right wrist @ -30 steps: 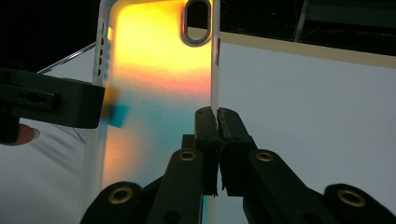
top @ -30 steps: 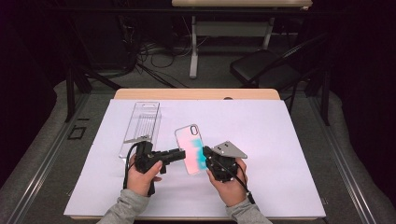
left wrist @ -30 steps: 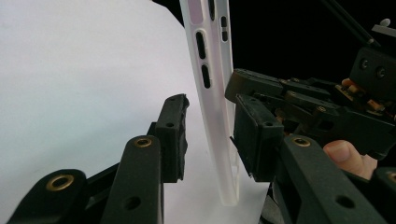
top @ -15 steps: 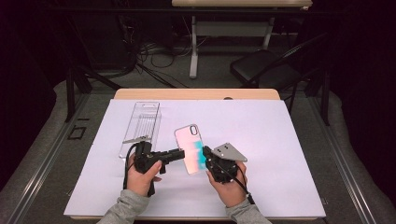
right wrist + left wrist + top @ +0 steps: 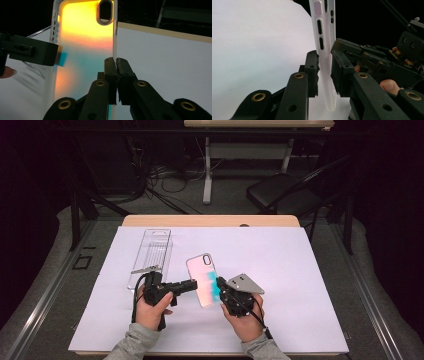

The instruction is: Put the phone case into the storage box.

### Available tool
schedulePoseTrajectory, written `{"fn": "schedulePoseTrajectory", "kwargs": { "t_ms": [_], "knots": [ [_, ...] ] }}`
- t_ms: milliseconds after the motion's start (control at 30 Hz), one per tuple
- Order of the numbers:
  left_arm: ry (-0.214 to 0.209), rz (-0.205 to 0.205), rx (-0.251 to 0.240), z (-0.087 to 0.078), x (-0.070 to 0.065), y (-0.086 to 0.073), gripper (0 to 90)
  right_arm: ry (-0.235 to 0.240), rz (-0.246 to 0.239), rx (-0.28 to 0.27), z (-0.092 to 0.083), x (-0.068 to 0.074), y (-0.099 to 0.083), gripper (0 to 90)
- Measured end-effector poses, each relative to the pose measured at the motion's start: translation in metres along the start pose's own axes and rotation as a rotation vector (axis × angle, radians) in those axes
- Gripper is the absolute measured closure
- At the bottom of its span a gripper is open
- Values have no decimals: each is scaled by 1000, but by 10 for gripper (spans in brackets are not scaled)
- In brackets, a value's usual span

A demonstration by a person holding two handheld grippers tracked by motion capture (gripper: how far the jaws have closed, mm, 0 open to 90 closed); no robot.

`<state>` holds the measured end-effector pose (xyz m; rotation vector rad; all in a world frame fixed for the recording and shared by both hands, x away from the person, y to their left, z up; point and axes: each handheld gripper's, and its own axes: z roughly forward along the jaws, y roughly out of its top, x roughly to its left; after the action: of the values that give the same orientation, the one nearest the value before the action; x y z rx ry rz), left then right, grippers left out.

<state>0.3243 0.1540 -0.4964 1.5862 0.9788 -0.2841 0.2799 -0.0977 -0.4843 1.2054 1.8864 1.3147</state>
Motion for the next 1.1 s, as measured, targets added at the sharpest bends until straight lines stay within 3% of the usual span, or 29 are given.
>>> {"fn": "schedulePoseTrajectory", "kwargs": {
  "t_ms": [1100],
  "knots": [
    [-21,-38,-2,-1,0,0,811,6,3,-1,1,-1,-1,877]
  ]
}}
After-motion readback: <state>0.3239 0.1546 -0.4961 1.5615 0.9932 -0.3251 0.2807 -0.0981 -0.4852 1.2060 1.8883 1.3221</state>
